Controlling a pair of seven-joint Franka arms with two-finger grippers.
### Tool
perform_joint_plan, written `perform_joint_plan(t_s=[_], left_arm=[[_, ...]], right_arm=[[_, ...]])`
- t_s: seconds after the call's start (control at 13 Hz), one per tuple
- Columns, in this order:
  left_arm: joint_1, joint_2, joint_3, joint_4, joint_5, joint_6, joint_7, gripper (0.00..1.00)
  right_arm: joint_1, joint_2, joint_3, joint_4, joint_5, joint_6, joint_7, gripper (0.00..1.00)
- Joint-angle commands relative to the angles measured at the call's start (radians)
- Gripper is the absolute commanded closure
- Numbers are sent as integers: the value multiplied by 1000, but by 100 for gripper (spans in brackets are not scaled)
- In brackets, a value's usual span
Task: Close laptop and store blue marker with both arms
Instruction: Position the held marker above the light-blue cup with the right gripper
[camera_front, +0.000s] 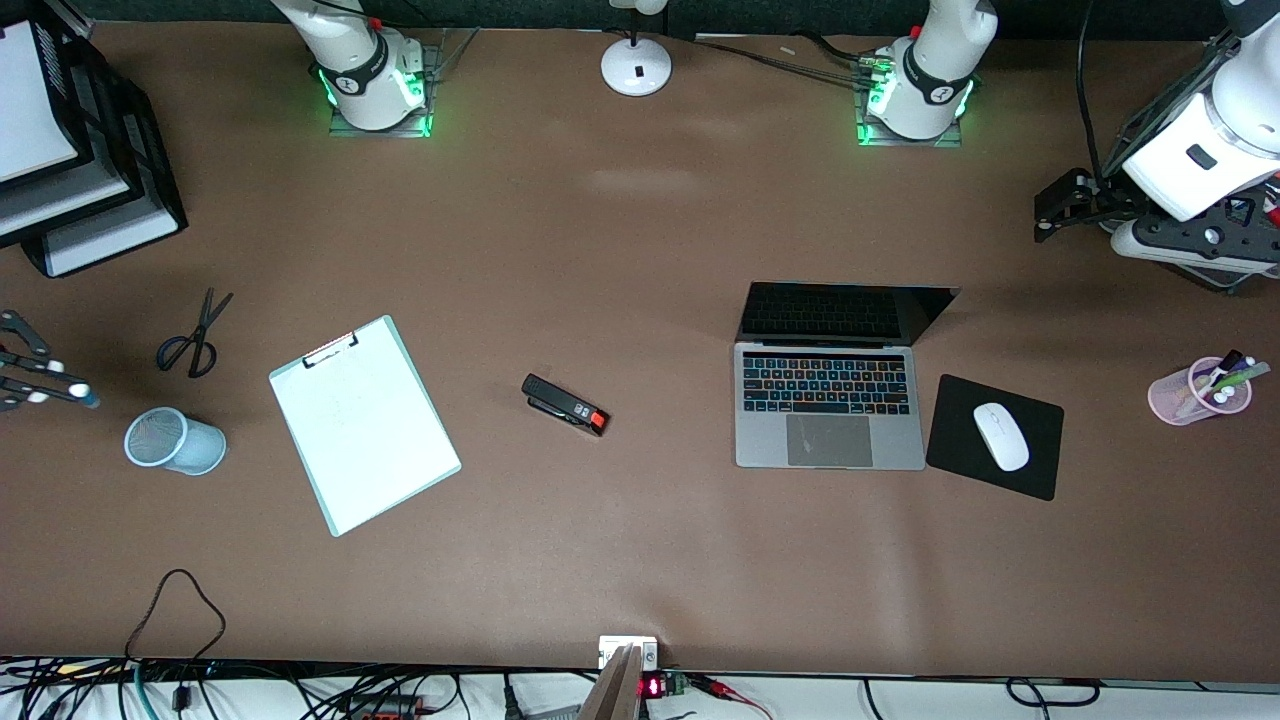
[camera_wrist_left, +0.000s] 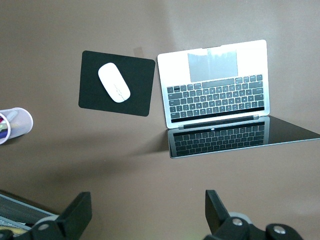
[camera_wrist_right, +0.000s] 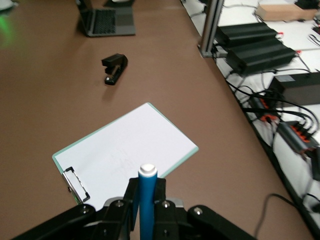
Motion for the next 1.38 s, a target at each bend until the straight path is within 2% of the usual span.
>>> perform_joint_plan(t_s=[0.0,0.84,1.3], left_arm=[[1,-1,-2,16,19,-19,19,0],[1,0,-2,22,19,-19,21,0],[7,0,0,22,19,-20,21,0]], right_arm=[[-28,35,16,17,44,-50,-70,100],[-40,121,22,20,47,-45,-323,100],[-41,170,22,91,66,-45,-343,100]])
